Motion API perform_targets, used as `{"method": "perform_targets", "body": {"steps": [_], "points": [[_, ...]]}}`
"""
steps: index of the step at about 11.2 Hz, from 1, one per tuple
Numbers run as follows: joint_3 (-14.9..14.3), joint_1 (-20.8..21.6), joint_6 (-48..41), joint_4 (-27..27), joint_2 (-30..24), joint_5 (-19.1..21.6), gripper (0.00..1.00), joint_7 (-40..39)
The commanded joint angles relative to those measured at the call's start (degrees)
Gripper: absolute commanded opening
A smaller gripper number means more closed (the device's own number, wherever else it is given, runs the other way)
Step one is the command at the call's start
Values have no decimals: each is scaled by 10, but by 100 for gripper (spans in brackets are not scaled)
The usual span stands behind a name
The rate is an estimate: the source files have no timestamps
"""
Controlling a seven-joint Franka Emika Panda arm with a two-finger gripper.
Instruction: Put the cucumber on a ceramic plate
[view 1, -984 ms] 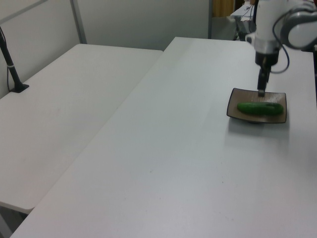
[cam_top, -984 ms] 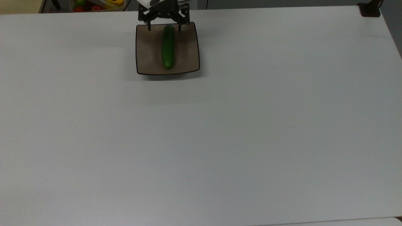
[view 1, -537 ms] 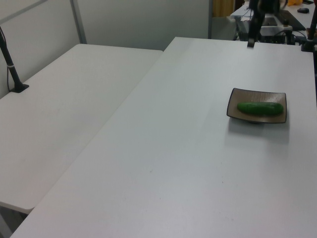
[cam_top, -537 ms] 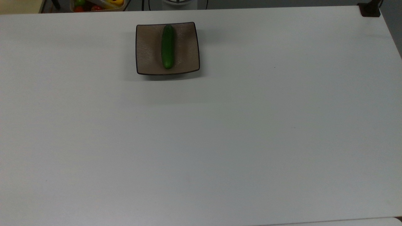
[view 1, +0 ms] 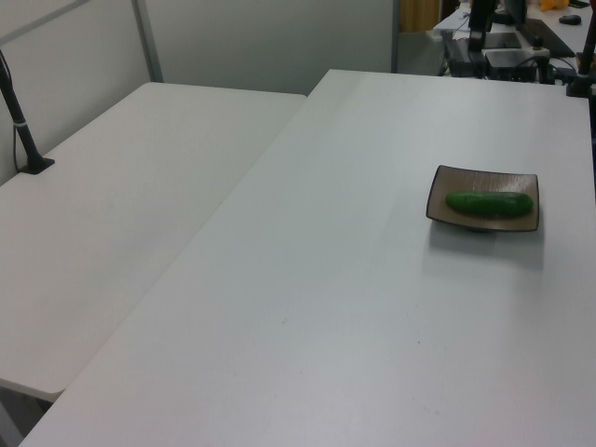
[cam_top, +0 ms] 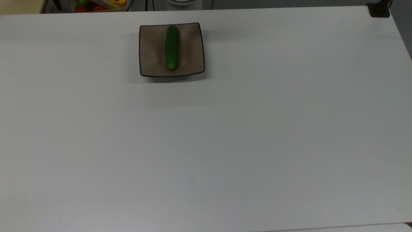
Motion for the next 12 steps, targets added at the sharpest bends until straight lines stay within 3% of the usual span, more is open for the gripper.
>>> {"method": "perform_targets", "body": {"steps": [1, 3, 4, 12], "points": [[-29, 37, -11, 35, 55, 27, 100, -17], [-92, 88, 20, 58, 91, 45, 100, -52], [-102, 96, 56, 54, 95, 58, 100, -58], [-102, 98, 74, 50, 94, 59, 100, -53]]}}
